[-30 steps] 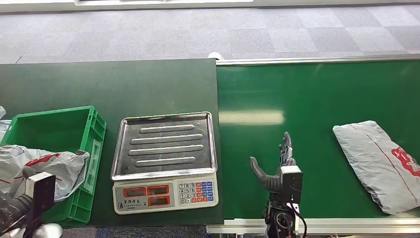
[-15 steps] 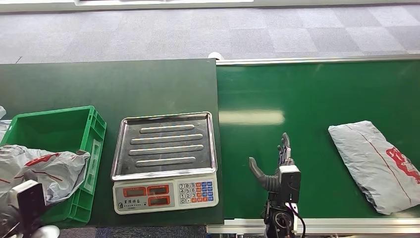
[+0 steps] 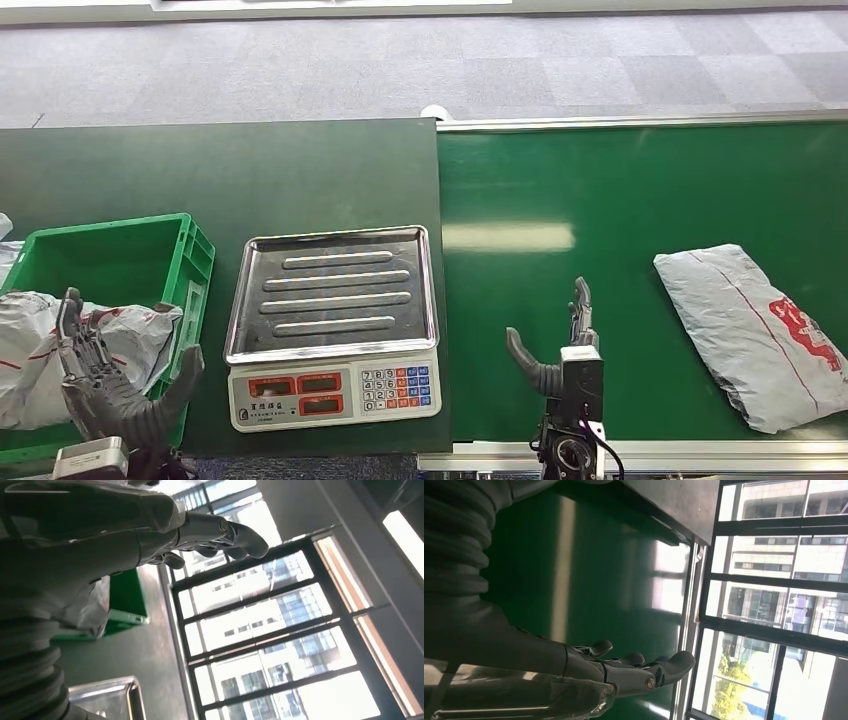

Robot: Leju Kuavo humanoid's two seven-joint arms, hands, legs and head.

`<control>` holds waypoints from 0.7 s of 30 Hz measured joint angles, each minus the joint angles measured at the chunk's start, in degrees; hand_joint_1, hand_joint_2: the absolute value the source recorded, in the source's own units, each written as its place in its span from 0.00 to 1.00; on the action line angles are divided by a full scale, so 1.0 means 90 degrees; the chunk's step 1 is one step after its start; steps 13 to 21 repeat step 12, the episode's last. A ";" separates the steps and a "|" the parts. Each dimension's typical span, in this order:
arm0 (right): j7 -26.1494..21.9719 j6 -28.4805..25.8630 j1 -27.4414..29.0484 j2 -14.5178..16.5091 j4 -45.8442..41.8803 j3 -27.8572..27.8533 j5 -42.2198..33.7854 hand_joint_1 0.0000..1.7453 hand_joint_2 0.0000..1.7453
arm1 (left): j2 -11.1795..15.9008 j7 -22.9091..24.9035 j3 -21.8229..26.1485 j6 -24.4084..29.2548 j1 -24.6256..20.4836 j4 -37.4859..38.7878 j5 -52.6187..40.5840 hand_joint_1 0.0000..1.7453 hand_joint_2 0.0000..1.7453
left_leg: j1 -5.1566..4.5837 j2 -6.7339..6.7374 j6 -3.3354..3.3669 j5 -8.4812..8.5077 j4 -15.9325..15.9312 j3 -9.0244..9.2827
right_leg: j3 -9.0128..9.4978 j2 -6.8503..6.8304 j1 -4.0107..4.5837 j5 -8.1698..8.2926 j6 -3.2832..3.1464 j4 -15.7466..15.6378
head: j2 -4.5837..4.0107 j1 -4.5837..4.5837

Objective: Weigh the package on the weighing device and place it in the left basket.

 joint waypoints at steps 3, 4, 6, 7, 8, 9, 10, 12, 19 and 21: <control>-0.0004 -0.0122 0.0321 -0.0142 -0.0360 0.0063 -0.0150 0.00 1.00 | 0.0024 0.0000 -0.0162 -0.0709 0.0297 -0.0086 0.0507 0.00 1.00 | 0.0000 0.0001 -0.0002 -0.0008 0.0000 -0.0001 | -0.0002 0.0001 0.0000 -0.0003 0.0000 0.0000 | 0.0000 -0.0001; -0.0005 -0.0164 0.0424 -0.0198 -0.0469 0.0096 -0.0233 0.00 1.00 | 0.0013 0.0000 -0.0151 -0.1012 0.0372 -0.0119 0.0622 0.00 1.00 | 0.0000 0.0000 -0.0002 -0.0009 0.0000 -0.0001 | -0.0002 0.0000 0.0000 -0.0005 0.0000 0.0000 | 0.0000 -0.0001; -0.0005 -0.0261 0.0619 -0.0308 -0.0658 0.0168 -0.0390 0.00 1.00 | -0.0051 0.0000 -0.0071 -0.1607 0.0476 -0.0156 0.0739 0.00 1.00 | 0.0000 -0.0001 -0.0002 -0.0012 -0.0001 -0.0002 | -0.0001 0.0000 0.0000 -0.0008 0.0000 0.0000 | 0.0000 -0.0001; -0.0006 -0.0309 0.0712 -0.0359 -0.0740 0.0200 -0.0477 0.00 1.00 | -0.0095 0.0000 -0.0014 -0.1818 0.0509 -0.0161 0.0744 0.00 1.00 | 0.0000 -0.0001 -0.0001 -0.0013 -0.0001 -0.0002 | 0.0000 0.0000 0.0000 -0.0008 0.0000 -0.0001 | 0.0000 0.0000; -0.0007 -0.0350 0.0804 -0.0404 -0.0819 0.0228 -0.0568 0.00 1.00 | -0.0143 0.0000 0.0041 -0.1953 0.0534 -0.0163 0.0742 0.00 1.00 | 0.0000 0.0000 0.0000 -0.0014 -0.0001 -0.0002 | 0.0000 0.0000 0.0000 -0.0009 0.0000 -0.0001 | 0.0000 0.0001; -0.0007 -0.0381 0.0884 -0.0443 -0.0893 0.0253 -0.0656 0.00 1.00 | -0.0184 0.0000 0.0091 -0.2029 0.0550 -0.0163 0.0740 0.00 1.00 | 0.0000 0.0000 0.0000 -0.0015 -0.0001 -0.0001 | 0.0001 0.0000 0.0000 -0.0009 0.0000 -0.0001 | 0.0000 0.0001; -0.0007 -0.0401 0.0947 -0.0476 -0.0956 0.0275 -0.0737 0.00 1.00 | -0.0220 0.0000 0.0138 -0.2074 0.0557 -0.0163 0.0740 0.00 1.00 | 0.0000 0.0001 0.0000 -0.0015 -0.0001 -0.0001 | 0.0001 0.0001 0.0000 -0.0008 0.0000 -0.0001 | 0.0000 0.0001; -0.0007 -0.0412 0.1007 -0.0515 -0.1024 0.0310 -0.0832 0.00 1.00 | -0.0262 0.0000 0.0201 -0.2131 0.0557 -0.0163 0.0741 0.00 1.00 | 0.0000 0.0002 0.0000 -0.0015 -0.0001 0.0001 | 0.0002 0.0001 0.0000 -0.0008 0.0000 -0.0001 | 0.0000 0.0000; -0.0007 -0.0412 0.1007 -0.0515 -0.1024 0.0310 -0.0832 0.00 1.00 | -0.0262 0.0000 0.0201 -0.2131 0.0557 -0.0163 0.0741 0.00 1.00 | 0.0000 0.0002 0.0000 -0.0015 -0.0001 0.0001 | 0.0002 0.0001 0.0000 -0.0008 0.0000 -0.0001 | 0.0000 0.0000; -0.0007 -0.0412 0.1007 -0.0515 -0.1024 0.0310 -0.0832 0.00 1.00 | -0.0262 0.0000 0.0201 -0.2131 0.0557 -0.0163 0.0741 0.00 1.00 | 0.0000 0.0002 0.0000 -0.0015 -0.0001 0.0001 | 0.0002 0.0001 0.0000 -0.0008 0.0000 -0.0001 | 0.0000 0.0000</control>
